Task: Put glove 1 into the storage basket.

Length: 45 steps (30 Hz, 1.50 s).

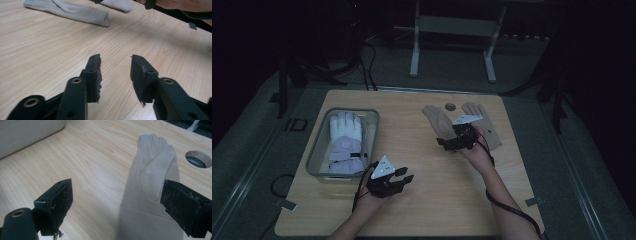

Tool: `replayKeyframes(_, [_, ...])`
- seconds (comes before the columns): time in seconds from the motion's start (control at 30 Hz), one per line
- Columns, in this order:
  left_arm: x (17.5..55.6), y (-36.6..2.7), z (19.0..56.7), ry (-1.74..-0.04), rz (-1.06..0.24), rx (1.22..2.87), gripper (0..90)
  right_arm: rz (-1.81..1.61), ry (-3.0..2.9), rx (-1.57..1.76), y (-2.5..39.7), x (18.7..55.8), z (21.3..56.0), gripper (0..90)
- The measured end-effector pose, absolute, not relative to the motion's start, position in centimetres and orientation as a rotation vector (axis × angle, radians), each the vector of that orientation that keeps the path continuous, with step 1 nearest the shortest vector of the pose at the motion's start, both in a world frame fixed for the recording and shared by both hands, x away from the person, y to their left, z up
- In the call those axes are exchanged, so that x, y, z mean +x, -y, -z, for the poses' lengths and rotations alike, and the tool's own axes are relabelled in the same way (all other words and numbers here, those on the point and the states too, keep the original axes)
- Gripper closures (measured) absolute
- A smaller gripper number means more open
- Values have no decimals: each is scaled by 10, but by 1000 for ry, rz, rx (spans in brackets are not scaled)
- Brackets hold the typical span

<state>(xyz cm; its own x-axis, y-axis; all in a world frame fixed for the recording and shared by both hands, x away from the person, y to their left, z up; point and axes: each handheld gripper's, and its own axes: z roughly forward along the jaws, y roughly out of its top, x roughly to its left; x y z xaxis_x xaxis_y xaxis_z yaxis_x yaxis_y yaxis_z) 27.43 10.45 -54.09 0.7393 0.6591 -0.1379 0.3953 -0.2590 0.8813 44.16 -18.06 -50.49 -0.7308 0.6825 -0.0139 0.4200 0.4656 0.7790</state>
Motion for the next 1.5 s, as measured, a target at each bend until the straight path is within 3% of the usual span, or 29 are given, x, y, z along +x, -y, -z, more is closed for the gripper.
replayKeyframes(0.27, [268,-108,552,-828,-307,1865,439,-1109,-2396,1002,185,463,516,111])
replayKeyframes(0.53, [260,-108,555,-840,-328,1847,275,-1072,-2395,1027,192,490,522,378])
replayKeyframes(0.6, [259,-108,555,-857,-321,1860,236,-1068,-2391,1031,193,493,522,396])
replayKeyframes(0.63, [259,-108,556,-852,-307,1858,136,-1069,-2385,1033,193,499,522,425])
replayKeyframes(0.93, [258,-109,560,-865,-324,1861,28,-1016,-2391,1094,183,519,527,433])
replayKeyframes(1.2, [256,-104,559,-846,-336,1874,28,-967,-2398,1110,174,532,541,404])
replayKeyframes(1.5, [255,-105,559,-847,-339,1868,29,-926,-2416,1100,174,535,552,461])
